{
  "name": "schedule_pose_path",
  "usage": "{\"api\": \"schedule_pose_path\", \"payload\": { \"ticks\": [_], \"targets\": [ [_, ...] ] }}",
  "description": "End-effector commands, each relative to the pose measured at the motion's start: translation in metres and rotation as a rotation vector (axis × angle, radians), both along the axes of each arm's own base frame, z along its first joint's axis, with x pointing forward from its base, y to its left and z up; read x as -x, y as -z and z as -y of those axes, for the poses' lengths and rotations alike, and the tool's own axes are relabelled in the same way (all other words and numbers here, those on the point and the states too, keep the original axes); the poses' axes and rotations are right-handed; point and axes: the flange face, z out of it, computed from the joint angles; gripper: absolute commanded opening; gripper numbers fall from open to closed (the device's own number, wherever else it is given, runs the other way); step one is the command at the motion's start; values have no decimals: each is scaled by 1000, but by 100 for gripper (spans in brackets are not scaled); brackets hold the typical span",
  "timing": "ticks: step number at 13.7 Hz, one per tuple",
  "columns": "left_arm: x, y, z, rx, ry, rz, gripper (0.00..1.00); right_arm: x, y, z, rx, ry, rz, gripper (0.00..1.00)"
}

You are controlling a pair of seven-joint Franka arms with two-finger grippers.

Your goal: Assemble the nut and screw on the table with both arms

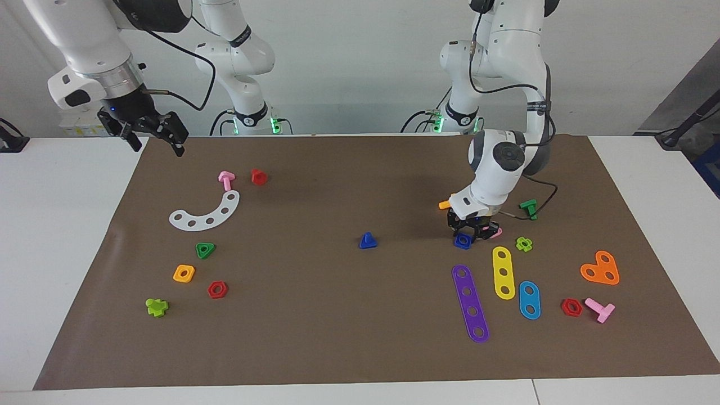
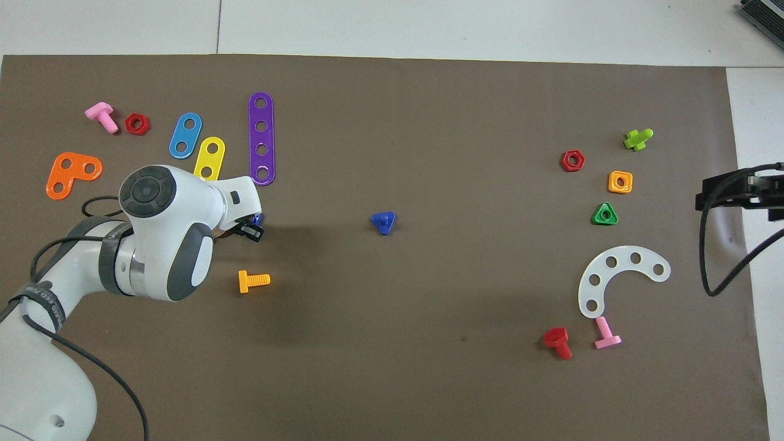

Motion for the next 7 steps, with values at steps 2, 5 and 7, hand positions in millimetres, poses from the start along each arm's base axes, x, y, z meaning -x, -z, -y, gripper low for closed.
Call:
{"api": "schedule_pose_path", "payload": {
  "ticks": [2, 5, 7],
  "targets": [
    [-14, -11, -1, 10, 2, 10, 38, 8, -2, 1, -6, -8, -3, 100],
    [-16, -13, -1, 13, -6, 13, 35, 8, -2, 1, -7, -9, -2, 100],
    [-24, -24, 3, 17, -54, 15, 35, 7, -3, 2, -6, -7, 2, 100]
  ]
}}
